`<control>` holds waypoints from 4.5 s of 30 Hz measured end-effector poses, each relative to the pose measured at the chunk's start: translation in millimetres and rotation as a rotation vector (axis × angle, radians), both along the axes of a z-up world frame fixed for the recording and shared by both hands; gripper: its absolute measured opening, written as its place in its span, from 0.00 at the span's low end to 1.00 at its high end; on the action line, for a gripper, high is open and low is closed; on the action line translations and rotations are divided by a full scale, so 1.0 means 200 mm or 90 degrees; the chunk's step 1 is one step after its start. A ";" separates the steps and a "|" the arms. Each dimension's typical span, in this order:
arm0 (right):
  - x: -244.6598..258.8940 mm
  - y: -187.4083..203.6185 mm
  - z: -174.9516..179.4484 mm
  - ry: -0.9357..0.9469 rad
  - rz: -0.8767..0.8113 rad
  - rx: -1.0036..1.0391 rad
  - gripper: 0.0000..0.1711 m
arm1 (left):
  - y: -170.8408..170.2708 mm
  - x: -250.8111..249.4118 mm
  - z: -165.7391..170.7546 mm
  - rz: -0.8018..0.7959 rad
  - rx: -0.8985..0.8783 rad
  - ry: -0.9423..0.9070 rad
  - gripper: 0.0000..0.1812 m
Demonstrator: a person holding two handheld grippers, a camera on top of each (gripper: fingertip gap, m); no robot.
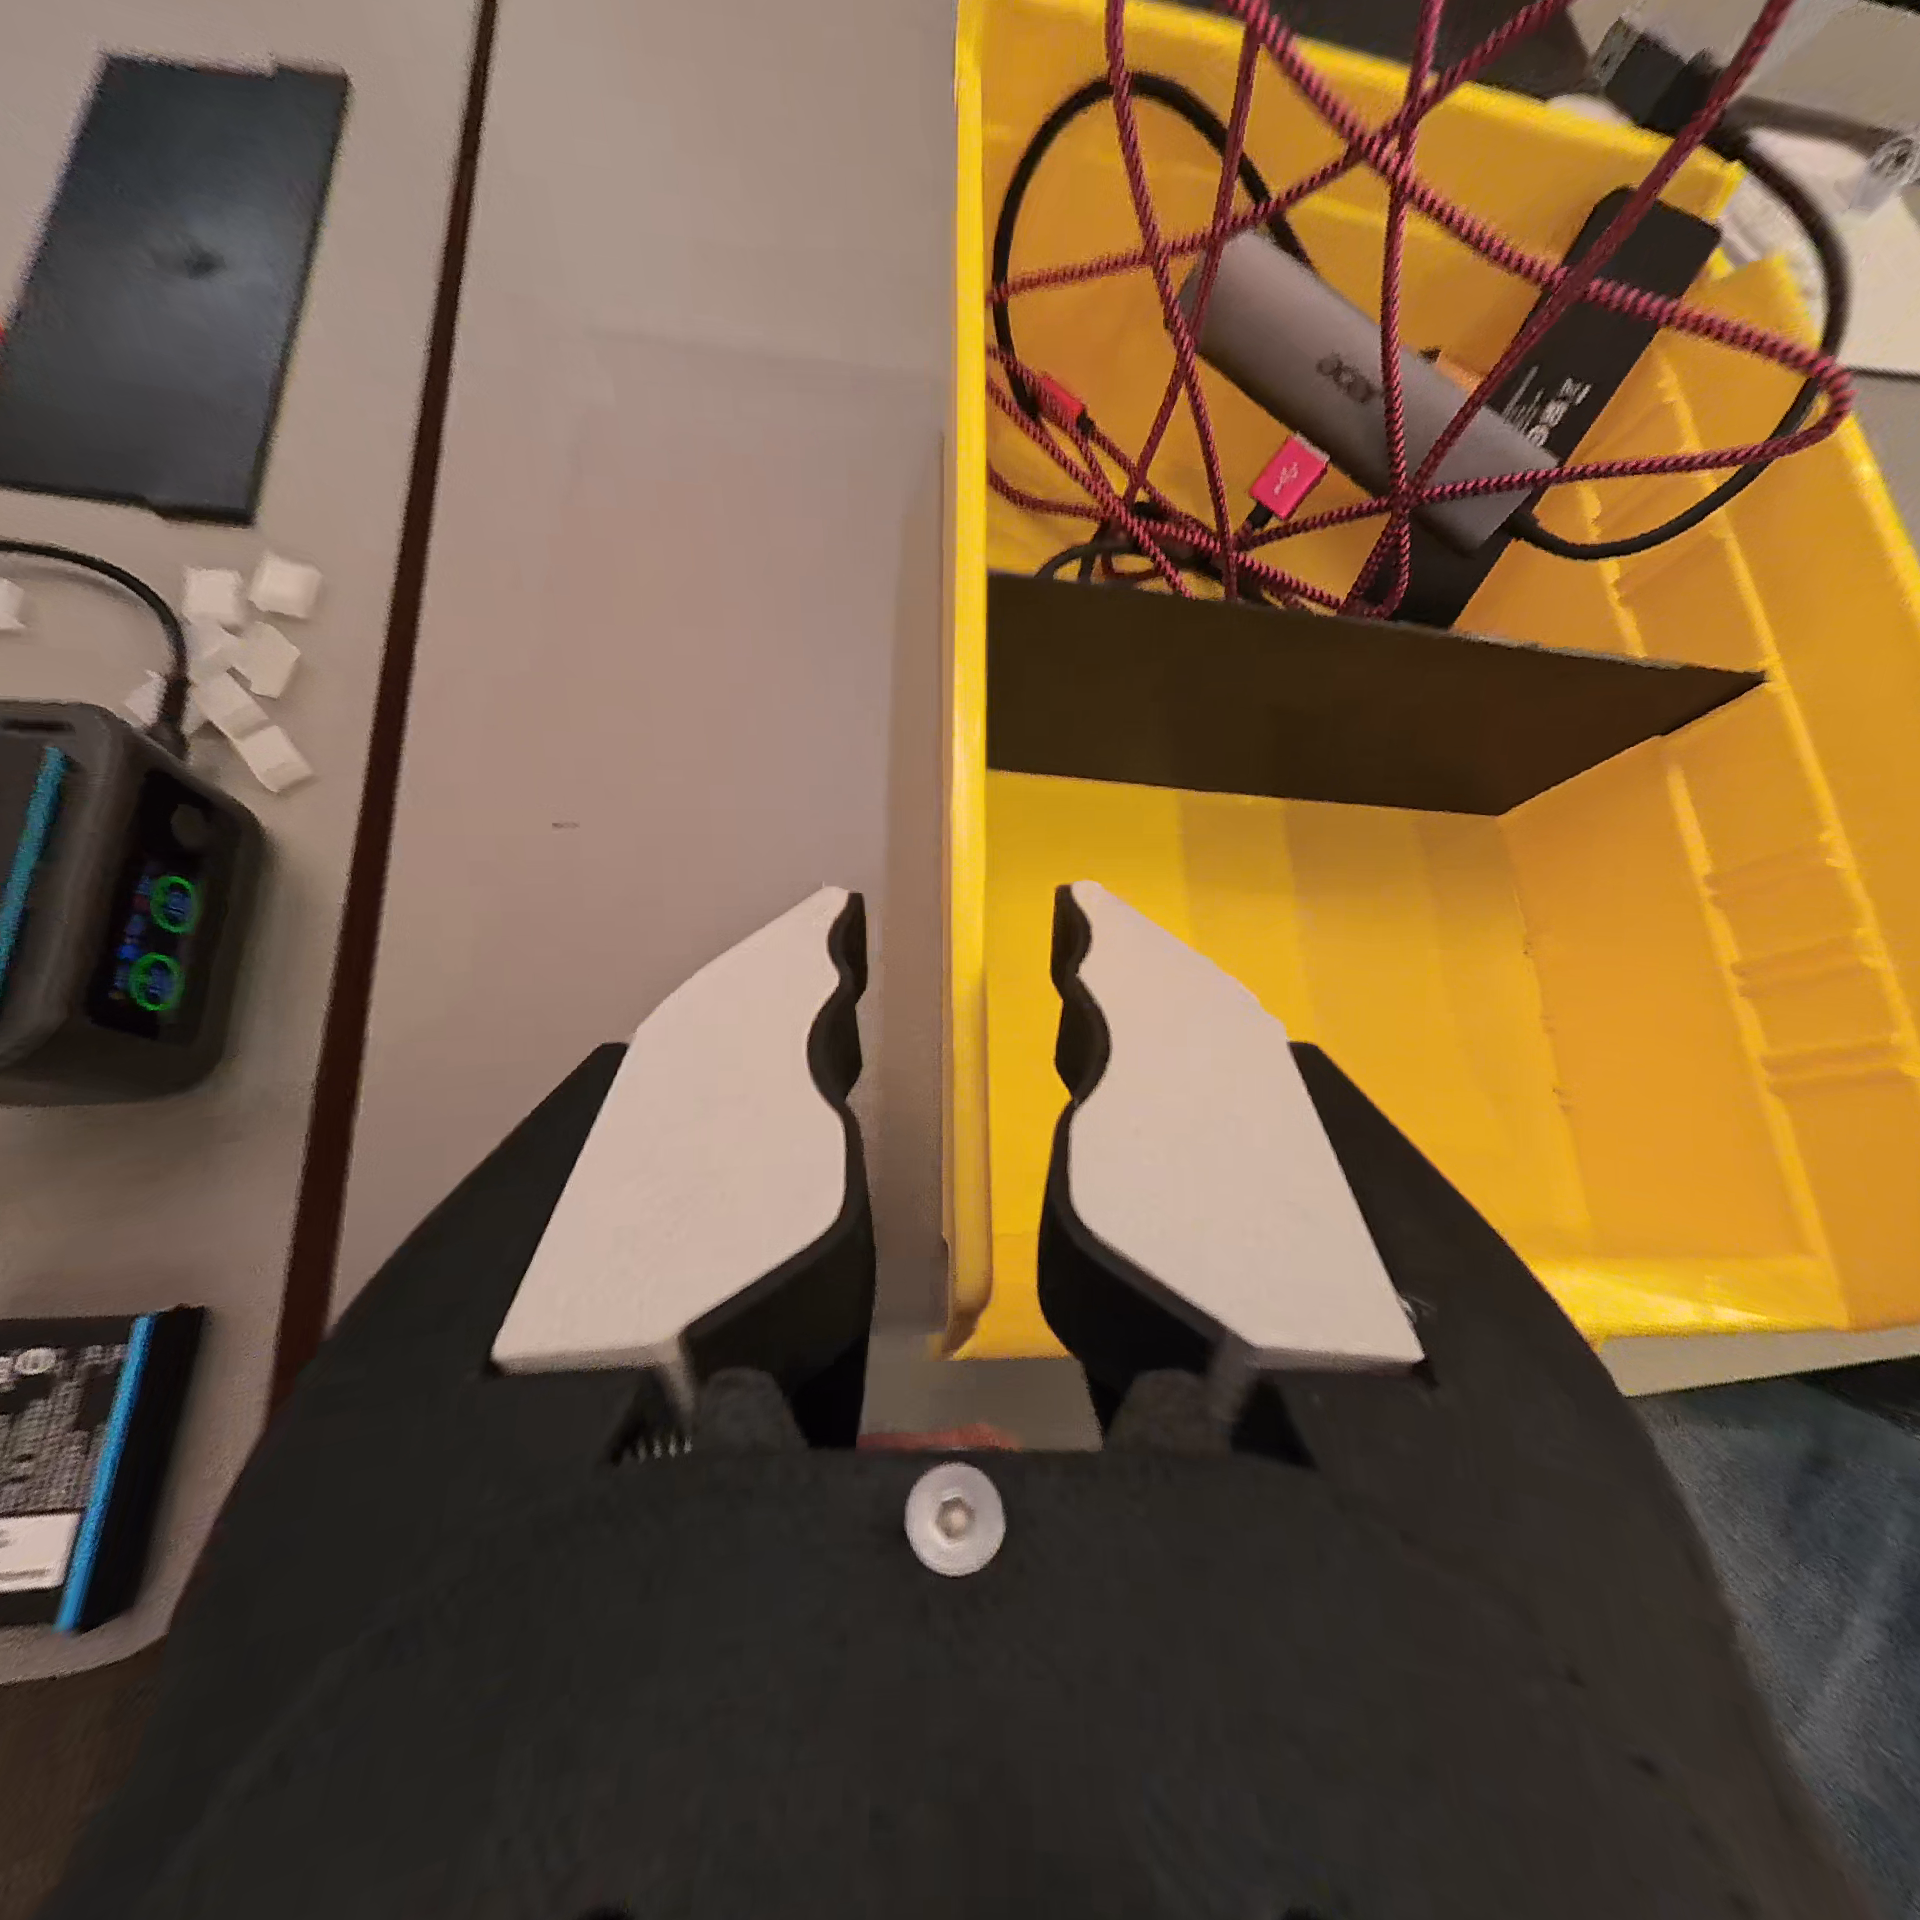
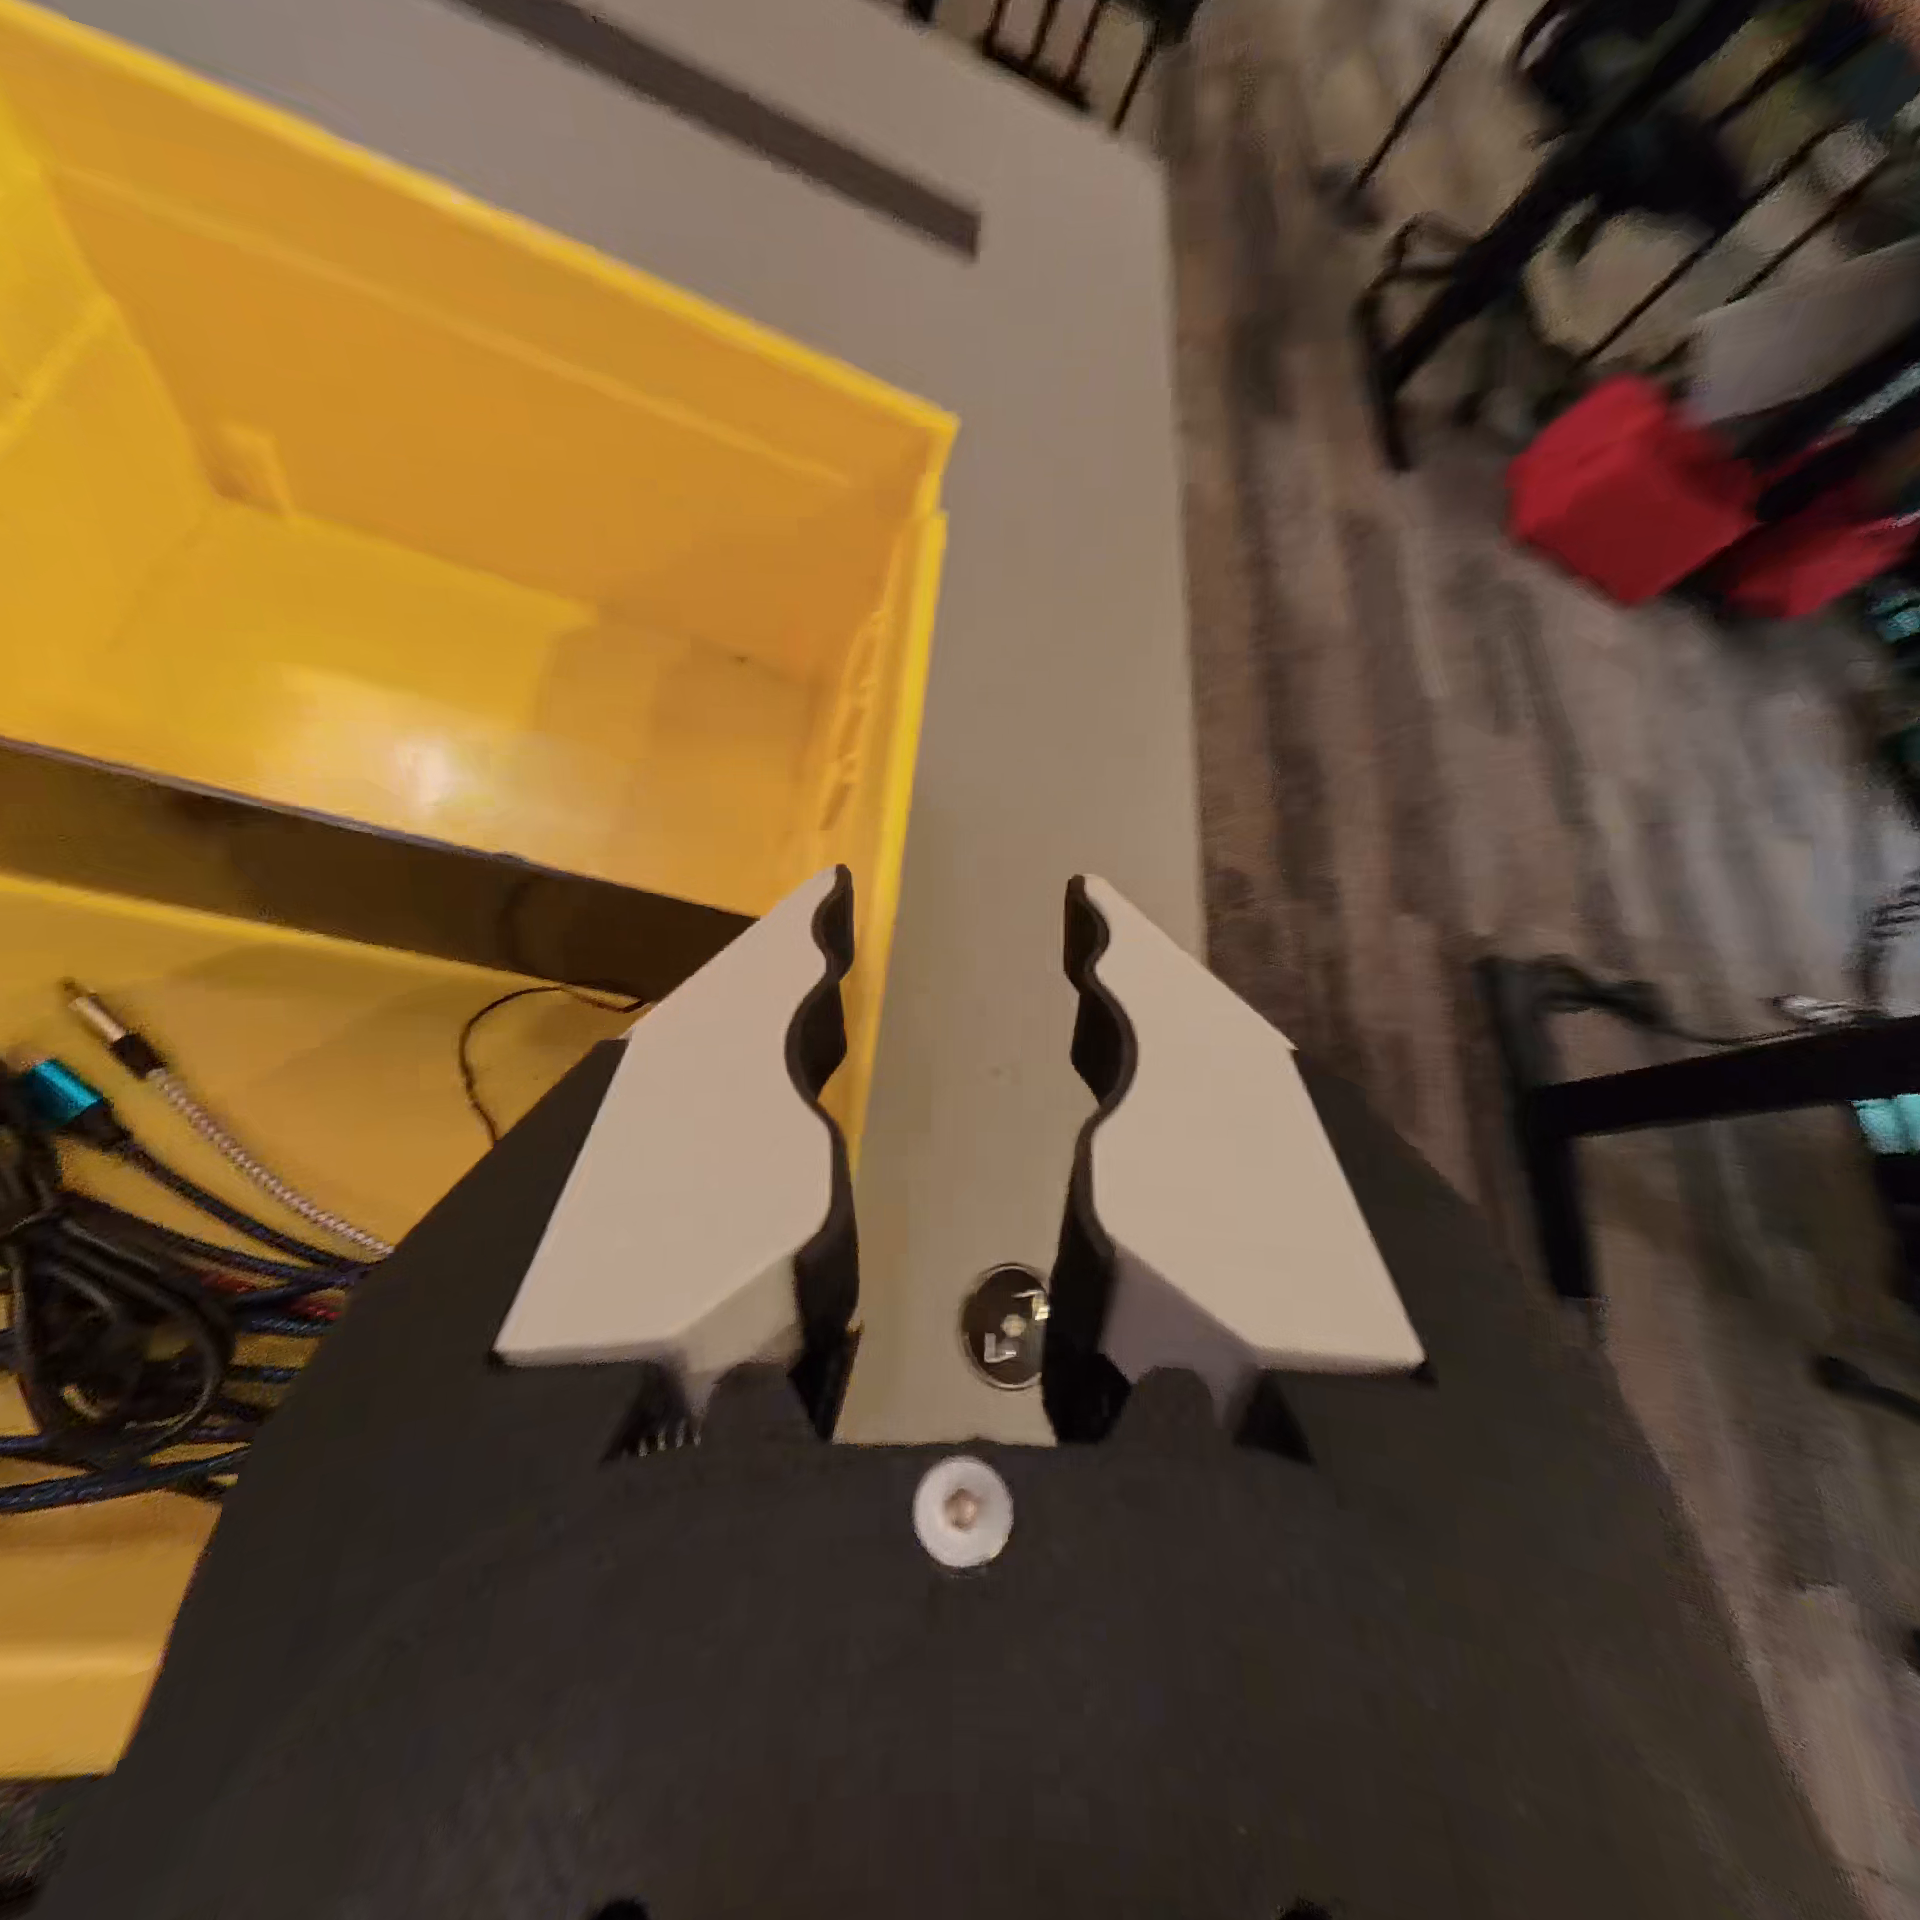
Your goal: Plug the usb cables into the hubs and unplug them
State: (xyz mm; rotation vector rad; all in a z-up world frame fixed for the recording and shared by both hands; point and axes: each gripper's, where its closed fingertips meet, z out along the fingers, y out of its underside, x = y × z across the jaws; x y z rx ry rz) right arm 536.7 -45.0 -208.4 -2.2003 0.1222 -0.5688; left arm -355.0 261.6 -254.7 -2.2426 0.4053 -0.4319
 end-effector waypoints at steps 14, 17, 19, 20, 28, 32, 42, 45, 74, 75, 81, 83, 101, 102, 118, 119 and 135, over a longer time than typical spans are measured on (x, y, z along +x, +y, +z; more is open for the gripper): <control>-0.93 0.38 0.51 0.056 0.304 0.138 0.19 | -0.04 0.36 0.32 -0.140 0.119 0.077 0.25; -1.23 0.48 0.49 0.087 0.394 0.128 0.22 | -0.05 0.50 0.35 -0.197 0.137 0.124 0.25; -1.42 0.53 0.45 0.112 0.453 0.119 0.23 | -0.04 0.58 0.37 -0.239 0.161 0.178 0.26; -1.51 0.56 0.42 0.133 0.482 0.115 0.23 | -0.04 0.61 0.38 -0.262 0.177 0.211 0.26; -1.96 0.67 0.07 0.250 0.583 0.018 0.34 | -0.08 0.96 0.44 -0.417 0.273 0.374 0.30; -2.09 0.69 -0.09 0.248 0.598 -0.027 0.43 | -0.29 1.30 0.47 -0.492 0.280 0.284 0.30; -2.27 0.82 -0.44 0.221 0.637 -0.098 0.58 | -0.58 1.90 -0.10 -0.540 0.099 0.175 0.46; -2.25 0.89 -0.51 0.213 0.629 -0.096 0.59 | -0.59 1.98 -0.23 -0.557 0.044 0.152 0.48; -2.23 0.93 -0.61 0.214 0.629 -0.153 0.62 | 0.12 0.95 0.46 -0.416 0.328 0.495 0.35; -2.23 0.93 -0.61 0.214 0.628 -0.152 0.62 | 0.18 0.91 0.41 -0.431 0.316 0.528 0.34; -2.23 0.93 -0.61 0.214 0.625 -0.148 0.60 | 0.42 0.83 0.21 -0.526 0.288 0.684 0.45; -2.23 0.93 -0.61 0.214 0.625 -0.147 0.59 | 0.42 0.89 0.19 -0.570 0.303 0.683 0.44; -2.24 0.92 -0.60 0.209 0.634 -0.136 0.50 | 0.39 0.92 -0.01 -0.638 0.079 0.857 0.44; -2.24 0.92 -0.60 0.206 0.635 -0.134 0.50 | 0.38 0.91 -0.05 -0.654 0.064 0.852 0.43; -2.24 0.91 -0.59 0.208 0.643 -0.135 0.47 | 0.56 0.84 0.29 -0.536 0.233 0.829 0.16; -2.24 0.91 -0.59 0.207 0.643 -0.134 0.47 | 0.57 0.83 0.36 -0.509 0.249 0.806 0.16; -2.24 0.91 -0.59 0.206 0.645 -0.133 0.47 | 0.59 0.76 1.34 -0.268 0.435 0.672 0.15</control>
